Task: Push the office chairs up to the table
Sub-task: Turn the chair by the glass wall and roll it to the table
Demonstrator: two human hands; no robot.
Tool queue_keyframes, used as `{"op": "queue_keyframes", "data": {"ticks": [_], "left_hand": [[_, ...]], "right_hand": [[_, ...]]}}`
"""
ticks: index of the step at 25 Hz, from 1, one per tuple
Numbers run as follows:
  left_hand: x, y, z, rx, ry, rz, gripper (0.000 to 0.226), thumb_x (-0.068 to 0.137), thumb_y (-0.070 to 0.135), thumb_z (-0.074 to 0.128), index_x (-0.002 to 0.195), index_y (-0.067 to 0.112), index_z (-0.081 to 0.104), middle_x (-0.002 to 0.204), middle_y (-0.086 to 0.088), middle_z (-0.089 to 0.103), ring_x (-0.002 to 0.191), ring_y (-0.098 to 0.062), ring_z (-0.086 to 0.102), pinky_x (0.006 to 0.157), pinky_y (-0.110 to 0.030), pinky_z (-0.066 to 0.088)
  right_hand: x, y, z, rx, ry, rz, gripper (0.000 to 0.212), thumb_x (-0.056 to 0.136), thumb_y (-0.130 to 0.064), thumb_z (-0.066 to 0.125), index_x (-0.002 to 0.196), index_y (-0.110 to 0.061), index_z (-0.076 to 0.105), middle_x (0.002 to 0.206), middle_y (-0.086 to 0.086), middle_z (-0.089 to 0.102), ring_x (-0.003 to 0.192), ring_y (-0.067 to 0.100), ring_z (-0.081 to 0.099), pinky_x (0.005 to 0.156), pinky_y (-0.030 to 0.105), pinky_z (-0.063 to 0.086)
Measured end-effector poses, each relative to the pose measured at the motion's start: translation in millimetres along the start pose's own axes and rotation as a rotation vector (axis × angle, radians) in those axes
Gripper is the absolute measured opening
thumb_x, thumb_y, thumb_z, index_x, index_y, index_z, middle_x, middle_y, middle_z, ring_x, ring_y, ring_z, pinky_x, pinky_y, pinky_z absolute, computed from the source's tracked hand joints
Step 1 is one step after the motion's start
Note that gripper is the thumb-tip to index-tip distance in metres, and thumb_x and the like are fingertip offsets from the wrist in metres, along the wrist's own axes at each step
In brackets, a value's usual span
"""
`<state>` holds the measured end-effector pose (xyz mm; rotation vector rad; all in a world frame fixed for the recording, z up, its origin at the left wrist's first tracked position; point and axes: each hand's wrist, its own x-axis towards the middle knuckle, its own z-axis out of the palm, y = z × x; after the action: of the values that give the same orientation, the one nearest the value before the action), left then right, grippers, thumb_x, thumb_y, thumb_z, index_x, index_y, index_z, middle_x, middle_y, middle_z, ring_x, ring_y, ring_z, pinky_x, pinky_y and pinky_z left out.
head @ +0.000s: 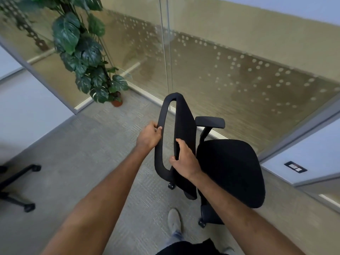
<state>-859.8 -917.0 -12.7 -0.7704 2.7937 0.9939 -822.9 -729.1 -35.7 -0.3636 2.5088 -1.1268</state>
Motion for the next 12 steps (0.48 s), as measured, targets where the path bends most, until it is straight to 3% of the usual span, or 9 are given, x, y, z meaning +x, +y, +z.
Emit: {"op": "queue_keyframes", "data": {"ticks": [3, 6, 9, 12], "left_hand": [[-28, 2, 5, 0.053, 0.048, 0.077, 0.043, 0.106, 0.036, 0.055, 0.144, 0.017, 0.047, 0.139, -0.010, 0.059, 0.123, -0.031, 0.060, 0.101, -0.047, 0.050], [-59, 6, 14, 0.158, 0.079, 0.131, 0.062, 0.106, 0.029, 0.056, 0.161, 0.018, 0.029, 0.169, -0.009, 0.027, 0.150, -0.033, 0.035, 0.119, -0.050, 0.035], [-97, 7, 33, 0.260, 0.040, 0.121, 0.065, 0.108, 0.034, 0.050, 0.165, 0.021, 0.022, 0.176, -0.003, 0.000, 0.159, -0.033, 0.008, 0.127, -0.053, 0.021], [-144, 6, 58, 0.407, 0.021, 0.083, 0.069, 0.108, 0.052, 0.040, 0.166, 0.025, 0.015, 0.174, -0.002, -0.015, 0.159, -0.029, -0.015, 0.126, -0.055, -0.004]], "right_hand": [[-26, 15, -9, -0.034, -0.080, -0.038, 0.073, 0.092, -0.028, 0.067, 0.154, -0.030, 0.028, 0.148, 0.001, 0.054, 0.132, 0.025, 0.055, 0.105, 0.045, 0.050], [-61, 39, -24, -0.023, -0.196, -0.084, 0.074, 0.091, -0.029, 0.066, 0.152, -0.037, 0.026, 0.149, 0.000, 0.055, 0.132, 0.023, 0.057, 0.107, 0.045, 0.050], [-99, 73, -44, 0.002, -0.298, -0.145, 0.072, 0.090, -0.029, 0.062, 0.151, -0.041, 0.027, 0.149, 0.000, 0.056, 0.133, 0.021, 0.057, 0.110, 0.044, 0.048], [-133, 107, -66, -0.013, -0.345, -0.164, 0.066, 0.096, -0.026, 0.059, 0.152, -0.044, 0.029, 0.153, -0.001, 0.052, 0.137, 0.020, 0.053, 0.114, 0.045, 0.045]]}}
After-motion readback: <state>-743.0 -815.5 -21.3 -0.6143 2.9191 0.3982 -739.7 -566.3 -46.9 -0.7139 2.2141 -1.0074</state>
